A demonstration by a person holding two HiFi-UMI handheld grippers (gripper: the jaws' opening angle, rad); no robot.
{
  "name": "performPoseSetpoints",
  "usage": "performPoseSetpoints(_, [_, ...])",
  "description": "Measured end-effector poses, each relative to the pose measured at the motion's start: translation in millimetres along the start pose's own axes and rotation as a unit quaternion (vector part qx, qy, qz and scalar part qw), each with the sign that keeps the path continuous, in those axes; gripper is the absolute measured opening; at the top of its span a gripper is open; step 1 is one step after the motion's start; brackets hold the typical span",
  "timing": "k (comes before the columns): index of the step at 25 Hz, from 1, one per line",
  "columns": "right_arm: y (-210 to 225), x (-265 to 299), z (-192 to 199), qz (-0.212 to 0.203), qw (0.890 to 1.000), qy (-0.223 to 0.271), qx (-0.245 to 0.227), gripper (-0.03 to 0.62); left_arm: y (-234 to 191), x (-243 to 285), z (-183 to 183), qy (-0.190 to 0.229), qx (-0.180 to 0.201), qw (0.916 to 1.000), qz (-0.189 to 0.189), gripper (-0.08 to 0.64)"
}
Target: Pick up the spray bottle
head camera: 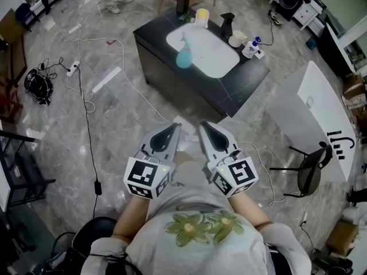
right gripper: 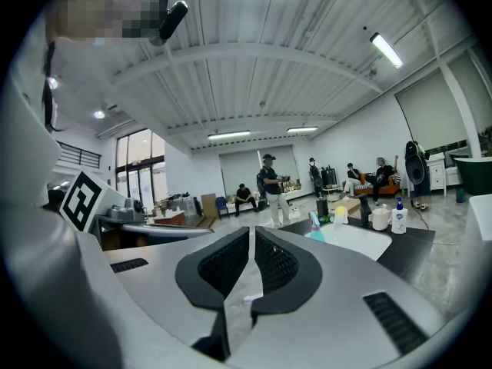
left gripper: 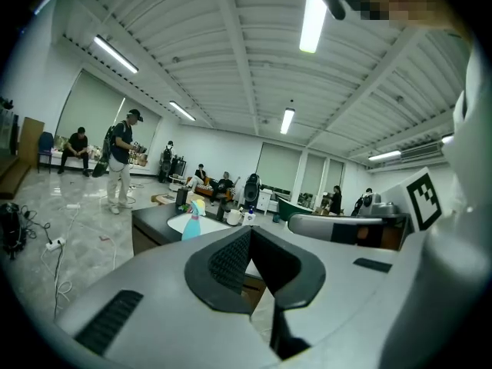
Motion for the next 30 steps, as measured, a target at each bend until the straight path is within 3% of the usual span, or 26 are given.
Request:
performPoseSetpoints(15, [37, 105, -41, -0.010, 1.000, 0.006, -0.008, 0.031, -81, 48, -50, -0.004, 0.010, 0.9999, -0.001, 0.009])
performPoseSetpoints(30, [92, 210, -88, 0.002, 1.000, 0.005, -0.010, 0.031, -148, 112, -107, -0.038, 0.050, 0.9978, 0.020, 0.009])
Point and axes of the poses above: the fingertips, and each gripper's own axes: x forward along the fingers, y to its right, z out of its underside, the point moved 4 cm from there along -x, backward along the fingers, and after that the axes turned 12 degrees about -y, right-handed, at the moved point
